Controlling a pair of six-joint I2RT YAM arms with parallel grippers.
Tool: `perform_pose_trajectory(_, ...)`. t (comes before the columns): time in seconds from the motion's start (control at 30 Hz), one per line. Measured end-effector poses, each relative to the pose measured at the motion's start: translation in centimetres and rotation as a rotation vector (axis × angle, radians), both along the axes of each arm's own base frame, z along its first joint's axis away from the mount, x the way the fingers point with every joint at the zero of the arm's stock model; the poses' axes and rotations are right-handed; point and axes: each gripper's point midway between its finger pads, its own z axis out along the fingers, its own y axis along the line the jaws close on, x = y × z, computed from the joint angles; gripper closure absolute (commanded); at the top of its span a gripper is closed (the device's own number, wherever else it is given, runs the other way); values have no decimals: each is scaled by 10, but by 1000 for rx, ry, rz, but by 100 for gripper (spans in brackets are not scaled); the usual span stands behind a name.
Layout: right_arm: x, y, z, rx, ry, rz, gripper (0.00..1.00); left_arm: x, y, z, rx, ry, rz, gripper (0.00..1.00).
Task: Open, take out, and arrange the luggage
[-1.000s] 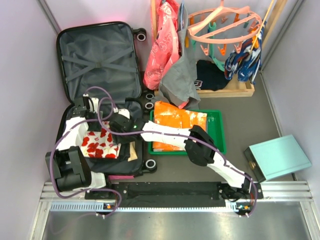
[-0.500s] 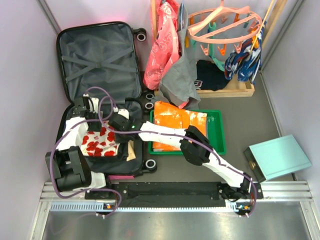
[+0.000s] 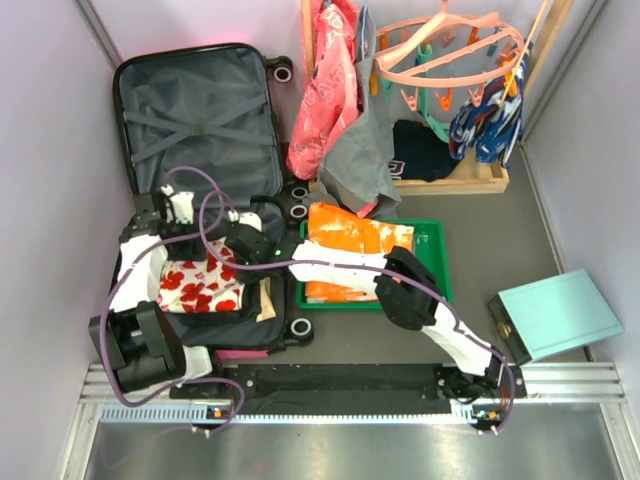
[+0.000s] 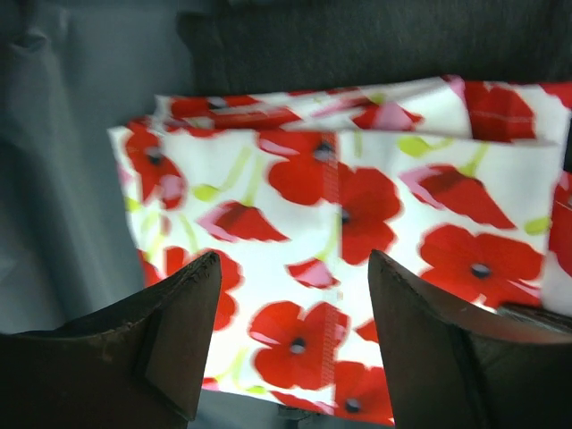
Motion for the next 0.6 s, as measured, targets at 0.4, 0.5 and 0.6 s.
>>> perform_pose_trajectory(0.4, 8, -17, 17, 14, -32, 120, 100, -12, 35, -1, -19, 25, 90, 21)
perform_pose_trajectory(0.5, 7, -18, 13, 13, -31, 133, 100, -23, 56, -22, -26, 92, 152, 22)
perform_pose_trajectory(0.6, 7, -17, 13, 18, -30, 138, 100, -32, 66, -39, -43, 148, 180, 23)
